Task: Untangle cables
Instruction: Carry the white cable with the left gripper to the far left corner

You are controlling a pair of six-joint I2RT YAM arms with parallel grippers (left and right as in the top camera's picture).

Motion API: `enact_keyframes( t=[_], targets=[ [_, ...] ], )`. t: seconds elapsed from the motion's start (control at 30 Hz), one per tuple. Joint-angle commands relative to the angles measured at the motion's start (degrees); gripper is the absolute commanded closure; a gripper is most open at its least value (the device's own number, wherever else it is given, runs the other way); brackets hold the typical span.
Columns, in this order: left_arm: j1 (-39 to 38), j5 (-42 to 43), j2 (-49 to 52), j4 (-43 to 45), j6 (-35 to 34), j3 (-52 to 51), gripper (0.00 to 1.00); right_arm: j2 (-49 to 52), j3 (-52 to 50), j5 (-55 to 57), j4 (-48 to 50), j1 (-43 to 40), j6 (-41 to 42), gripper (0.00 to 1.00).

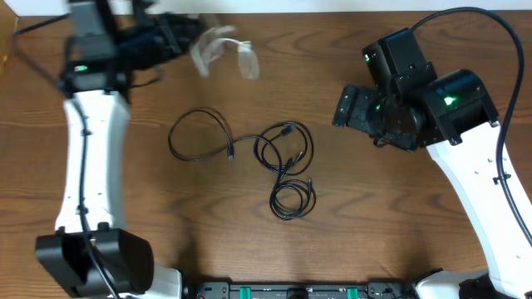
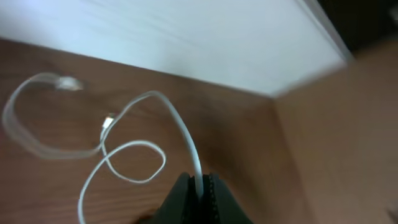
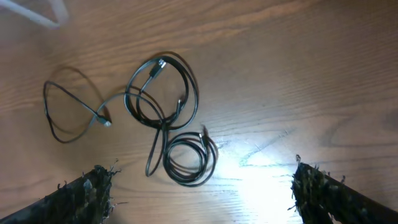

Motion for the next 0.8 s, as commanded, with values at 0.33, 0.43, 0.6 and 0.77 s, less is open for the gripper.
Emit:
enact_keyframes(
  t=[0.33, 0.43, 0.6, 0.77],
  targets=[
    [-3.54, -27.76, 3.39, 6.45, 8.00, 0.81, 0.92, 0.28, 0.26, -0.57, -0.85, -0.09, -2.10, 0.09],
    [-0.74, -47.82, 7.15, 13.11, 11.17, 0.83, 0.92, 0.28, 0.26, -0.57, -1.97, -0.09, -2.14, 0.09],
    [7.41, -56.43, 11.96, 18.01, 14.25, 0.83, 0.00, 0.28, 0.26, -0.55, -3.87, -0.09, -2.14, 0.09],
    [14.95, -56.11, 13.55, 7.69, 12.87, 0.83, 0.00, 0.28, 0.26, -0.57, -3.37, -0.09, -2.12, 0.08]
  ],
)
